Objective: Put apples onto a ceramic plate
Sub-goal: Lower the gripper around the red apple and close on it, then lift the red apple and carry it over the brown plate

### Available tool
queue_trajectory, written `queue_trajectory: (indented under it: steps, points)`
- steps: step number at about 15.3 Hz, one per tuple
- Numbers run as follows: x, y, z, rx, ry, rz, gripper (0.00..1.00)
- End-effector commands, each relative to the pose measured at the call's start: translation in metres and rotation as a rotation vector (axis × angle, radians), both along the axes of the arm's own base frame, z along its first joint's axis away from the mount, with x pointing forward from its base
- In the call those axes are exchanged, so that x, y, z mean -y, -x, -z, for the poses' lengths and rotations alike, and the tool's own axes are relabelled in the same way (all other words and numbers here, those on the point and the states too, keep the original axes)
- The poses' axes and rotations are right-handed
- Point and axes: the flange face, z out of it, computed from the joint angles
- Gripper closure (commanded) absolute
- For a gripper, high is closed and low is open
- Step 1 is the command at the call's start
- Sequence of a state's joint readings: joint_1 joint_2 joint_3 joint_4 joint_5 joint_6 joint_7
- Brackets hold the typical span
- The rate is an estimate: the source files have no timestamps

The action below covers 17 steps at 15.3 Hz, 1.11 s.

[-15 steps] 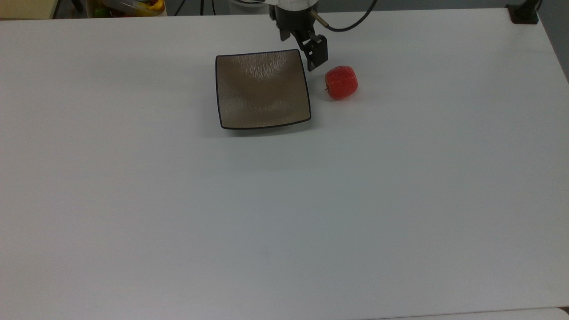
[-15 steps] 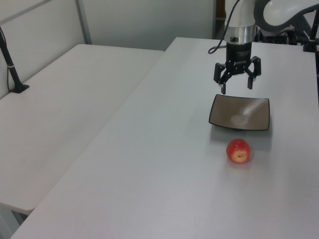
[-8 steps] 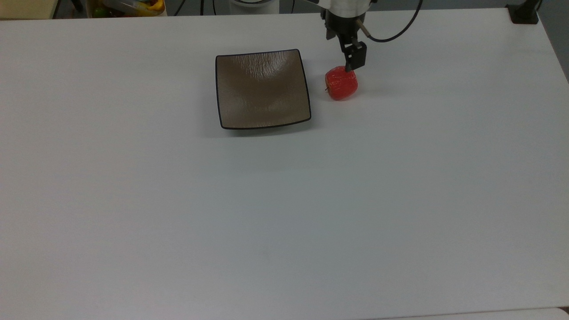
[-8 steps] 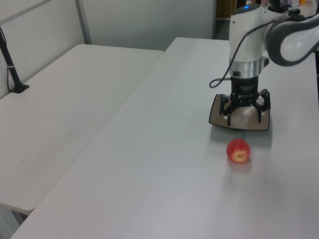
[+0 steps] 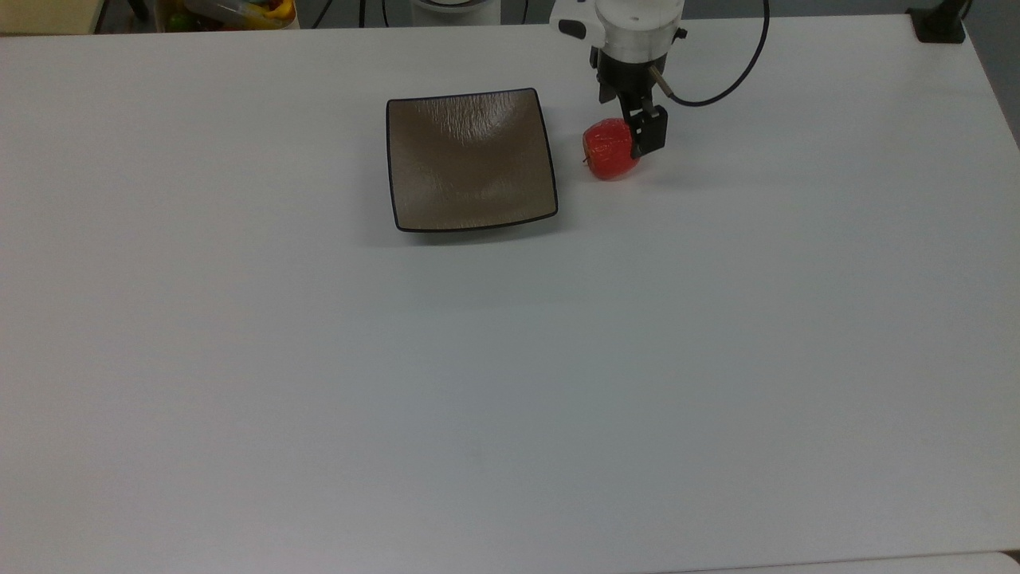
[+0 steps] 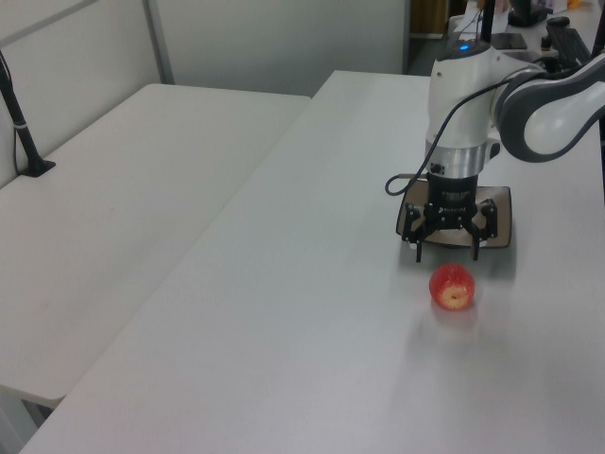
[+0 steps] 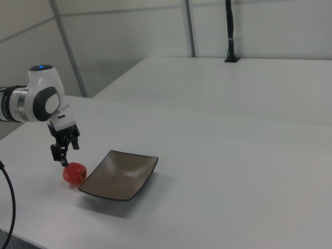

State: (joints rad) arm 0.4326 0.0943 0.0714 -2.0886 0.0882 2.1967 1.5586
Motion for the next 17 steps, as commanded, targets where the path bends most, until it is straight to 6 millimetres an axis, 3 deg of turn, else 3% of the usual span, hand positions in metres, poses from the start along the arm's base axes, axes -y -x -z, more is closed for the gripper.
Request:
queue_trajectory:
  steps: [1, 11, 14, 15, 17]
  points:
    - [-0.008, 0.003, 0.017, -0.010, -0.002, 0.011, 0.00]
    - [-0.013, 0.005, 0.044, -0.024, 0.012, -0.014, 0.00]
    - [-0.013, 0.004, 0.047, -0.014, 0.031, -0.034, 0.32]
    - [-0.014, 0.004, 0.048, -0.015, 0.033, -0.037, 0.38]
    - [-0.015, 0.005, 0.048, -0.014, 0.034, -0.044, 0.41]
